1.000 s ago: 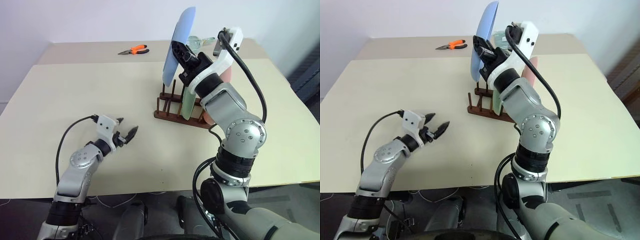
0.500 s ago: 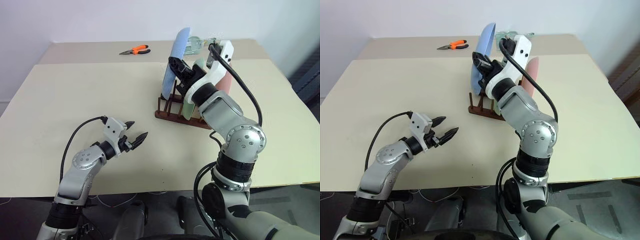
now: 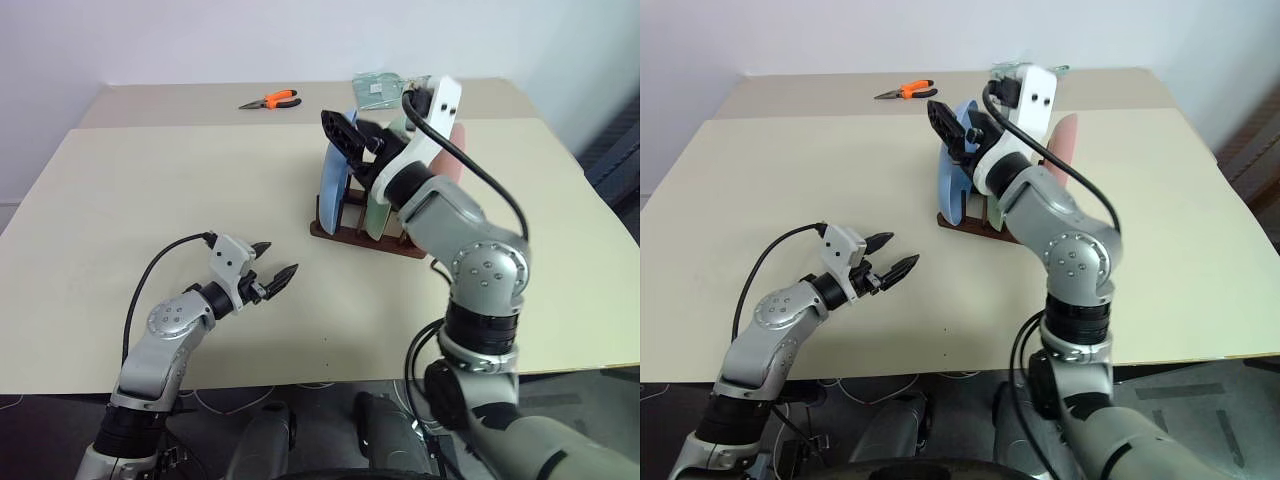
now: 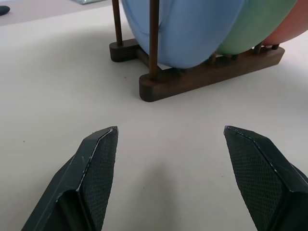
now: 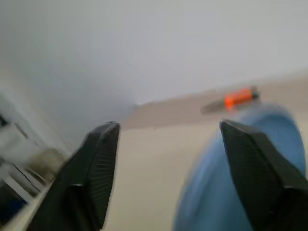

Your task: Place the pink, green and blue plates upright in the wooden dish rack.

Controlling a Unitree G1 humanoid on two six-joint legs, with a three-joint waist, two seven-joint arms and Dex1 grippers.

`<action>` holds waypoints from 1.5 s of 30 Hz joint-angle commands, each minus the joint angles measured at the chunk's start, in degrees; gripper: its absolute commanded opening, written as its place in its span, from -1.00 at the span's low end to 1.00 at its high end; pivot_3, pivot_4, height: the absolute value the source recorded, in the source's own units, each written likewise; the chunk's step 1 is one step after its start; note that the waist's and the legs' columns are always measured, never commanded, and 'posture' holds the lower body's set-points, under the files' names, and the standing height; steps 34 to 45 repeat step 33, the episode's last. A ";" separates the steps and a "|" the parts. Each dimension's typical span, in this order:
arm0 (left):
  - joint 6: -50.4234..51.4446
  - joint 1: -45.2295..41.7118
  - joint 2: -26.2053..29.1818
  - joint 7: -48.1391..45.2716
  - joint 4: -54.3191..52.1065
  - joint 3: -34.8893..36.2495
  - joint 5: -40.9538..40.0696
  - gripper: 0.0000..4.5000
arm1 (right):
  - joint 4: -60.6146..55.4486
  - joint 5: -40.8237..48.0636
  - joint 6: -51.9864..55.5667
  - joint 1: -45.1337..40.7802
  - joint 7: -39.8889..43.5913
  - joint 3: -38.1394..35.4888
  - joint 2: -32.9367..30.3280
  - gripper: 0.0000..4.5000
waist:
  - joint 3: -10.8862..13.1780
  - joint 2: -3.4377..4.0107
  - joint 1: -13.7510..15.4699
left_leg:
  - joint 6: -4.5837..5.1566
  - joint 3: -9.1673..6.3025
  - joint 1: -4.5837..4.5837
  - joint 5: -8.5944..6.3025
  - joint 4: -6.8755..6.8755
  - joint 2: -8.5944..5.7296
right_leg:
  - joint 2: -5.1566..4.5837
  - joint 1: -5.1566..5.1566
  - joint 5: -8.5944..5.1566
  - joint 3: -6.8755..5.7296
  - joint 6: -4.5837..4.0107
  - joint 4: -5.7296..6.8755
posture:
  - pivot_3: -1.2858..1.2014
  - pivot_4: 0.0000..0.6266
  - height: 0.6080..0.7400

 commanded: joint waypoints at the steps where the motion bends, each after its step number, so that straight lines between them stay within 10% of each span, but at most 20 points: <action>1: -0.42 -0.72 -0.28 0.02 -1.82 -0.20 0.39 0.61 | -4.92 -5.03 -6.13 -2.47 10.74 3.11 -7.65 0.51 | -0.01 -0.02 0.04 | 0.00 0.00 0.00 0.00 0.00 0.00 | 0.00 0.01 0.00 0.00 0.00 -0.01 | 0.03 -0.52 1.00; 6: -1.54 -1.73 -0.75 0.38 -0.12 -0.07 1.44 0.61 | -3.91 -6.42 -11.99 0.04 22.42 -5.14 -21.44 0.51 | -0.01 -0.06 0.44 | 0.02 0.00 -0.03 -0.01 0.08 0.00 | -0.01 0.17 -0.02 -0.04 0.03 -0.18 | 0.03 -0.52 1.00; 12: -5.51 -3.39 2.05 0.84 6.97 5.41 2.92 0.61 | 2.03 -7.74 -15.44 25.74 38.37 -25.50 -38.23 0.51 | -0.06 -0.16 1.82 | 0.25 0.01 0.04 -0.15 0.14 -0.04 | -0.10 0.49 -0.22 -0.12 0.02 -0.42 | 0.03 -0.52 1.00; 19: -9.49 -3.67 5.87 -1.18 12.76 7.96 4.25 0.61 | 10.81 -14.72 -23.59 44.43 43.74 -27.15 -36.52 0.51 | -0.07 0.03 1.05 | 0.30 0.28 0.15 -0.18 0.19 -0.01 | -0.17 0.49 -0.33 0.02 0.17 -0.37 | 0.03 -0.52 1.00; 45: -10.64 -0.85 5.08 -0.11 11.37 8.09 5.09 0.61 | 22.69 -23.03 -34.47 40.28 43.28 -18.36 -34.40 0.51 | -0.04 0.06 1.56 | 0.29 0.27 0.12 -0.18 0.28 -0.04 | -0.24 0.52 -0.29 0.01 0.13 -0.37 | 0.03 -0.52 1.00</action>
